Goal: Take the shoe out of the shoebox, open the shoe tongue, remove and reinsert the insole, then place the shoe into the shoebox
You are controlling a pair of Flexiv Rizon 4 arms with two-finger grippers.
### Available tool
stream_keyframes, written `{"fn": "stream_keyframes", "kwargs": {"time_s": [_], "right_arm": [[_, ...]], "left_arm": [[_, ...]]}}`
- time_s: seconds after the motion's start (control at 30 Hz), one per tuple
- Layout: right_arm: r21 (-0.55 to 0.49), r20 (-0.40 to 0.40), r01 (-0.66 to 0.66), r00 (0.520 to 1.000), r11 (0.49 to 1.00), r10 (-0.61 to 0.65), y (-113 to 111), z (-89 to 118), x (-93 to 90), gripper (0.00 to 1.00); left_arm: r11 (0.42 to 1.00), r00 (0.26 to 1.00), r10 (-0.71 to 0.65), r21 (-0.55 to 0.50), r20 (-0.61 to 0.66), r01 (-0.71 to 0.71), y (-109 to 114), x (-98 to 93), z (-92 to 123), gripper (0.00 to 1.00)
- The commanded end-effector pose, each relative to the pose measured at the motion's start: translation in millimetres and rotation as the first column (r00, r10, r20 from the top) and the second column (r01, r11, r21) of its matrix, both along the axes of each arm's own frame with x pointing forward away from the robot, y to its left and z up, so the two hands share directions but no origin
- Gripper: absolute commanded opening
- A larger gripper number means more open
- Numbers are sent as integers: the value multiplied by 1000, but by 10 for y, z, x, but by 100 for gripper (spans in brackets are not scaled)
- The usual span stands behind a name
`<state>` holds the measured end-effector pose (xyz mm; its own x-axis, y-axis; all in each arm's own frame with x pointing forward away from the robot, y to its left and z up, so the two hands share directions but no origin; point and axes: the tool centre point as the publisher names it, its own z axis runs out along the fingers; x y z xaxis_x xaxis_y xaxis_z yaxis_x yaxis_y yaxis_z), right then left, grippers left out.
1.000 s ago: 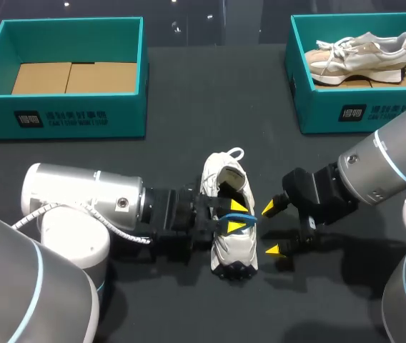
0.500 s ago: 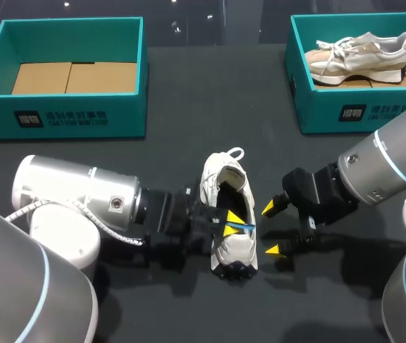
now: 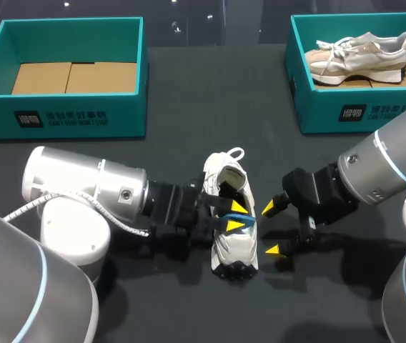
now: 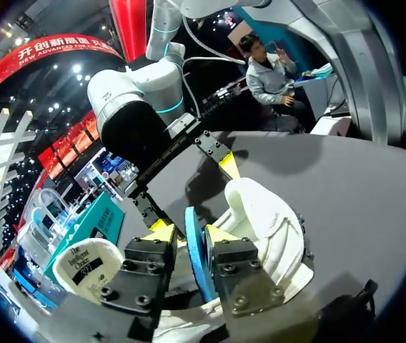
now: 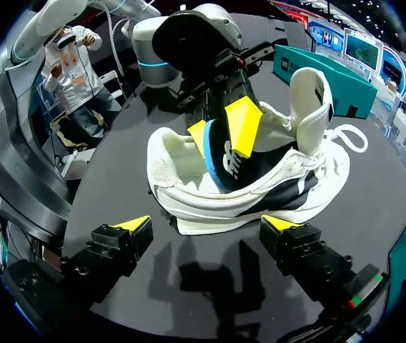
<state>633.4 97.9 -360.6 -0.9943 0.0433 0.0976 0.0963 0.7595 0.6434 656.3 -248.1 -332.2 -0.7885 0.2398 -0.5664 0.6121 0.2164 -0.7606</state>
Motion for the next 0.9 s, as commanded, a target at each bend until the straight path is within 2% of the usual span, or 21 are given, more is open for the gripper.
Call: {"fn": "stream_keyframes", "kwargs": {"time_s": [0.03, 0.37, 0.9], "right_arm": [[-2, 3, 2, 1000, 1000, -2, 0, 2, -16, 100], [-2, 7, 1, 1000, 1000, -1, -40, 42, -1, 100], [-5, 3, 36, 999, 999, -36, -677, 315, 157, 100]], "left_arm": [[999, 1000, -10, 32, 3, 10, 84, -74, 125, 39], [990, 998, -29, 137, -48, 35, 186, -175, 184, 47], [934, 987, -131, 321, -98, 156, 573, -172, 291, 49]]}}
